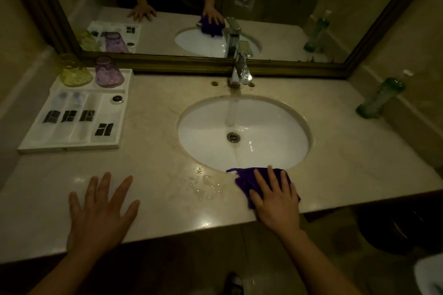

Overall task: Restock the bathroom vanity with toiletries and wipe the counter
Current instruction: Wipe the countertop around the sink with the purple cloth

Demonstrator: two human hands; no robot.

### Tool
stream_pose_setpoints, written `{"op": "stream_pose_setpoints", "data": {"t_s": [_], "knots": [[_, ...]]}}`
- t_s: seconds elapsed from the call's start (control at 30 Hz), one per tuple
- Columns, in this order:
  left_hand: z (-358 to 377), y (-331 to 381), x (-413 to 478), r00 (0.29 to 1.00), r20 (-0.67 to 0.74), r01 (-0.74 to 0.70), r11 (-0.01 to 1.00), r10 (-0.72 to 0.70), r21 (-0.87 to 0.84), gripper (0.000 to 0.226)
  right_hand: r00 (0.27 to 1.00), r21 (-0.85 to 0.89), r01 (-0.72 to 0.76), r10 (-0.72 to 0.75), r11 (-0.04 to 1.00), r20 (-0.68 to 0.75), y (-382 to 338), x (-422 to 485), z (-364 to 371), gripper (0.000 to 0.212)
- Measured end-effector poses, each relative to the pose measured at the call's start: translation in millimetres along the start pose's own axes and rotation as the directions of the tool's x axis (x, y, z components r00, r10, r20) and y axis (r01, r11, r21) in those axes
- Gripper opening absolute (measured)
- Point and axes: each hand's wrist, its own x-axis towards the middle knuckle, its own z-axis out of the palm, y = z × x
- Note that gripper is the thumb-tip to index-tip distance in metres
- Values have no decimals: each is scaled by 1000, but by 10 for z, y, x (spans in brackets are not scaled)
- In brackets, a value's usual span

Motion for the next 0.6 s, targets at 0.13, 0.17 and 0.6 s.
{"op": "stream_pose_setpoints", "data": {"t_s": [0.13,0.17,0.6], "knots": [[-41,21,-23,1000,-9,18,1000,-18,-23,77,997,-3,-78,78,997,-23,393,181,-15,67],[-53,25,-18,1000,-22,21,999,-22,-36,77,994,-5,-103,102,995,-26,520,215,-17,67],[-14,66,0,999,-50,5,997,-9,-81,74,990,45,139,-140,989,4,-359,-284,64,62]]}}
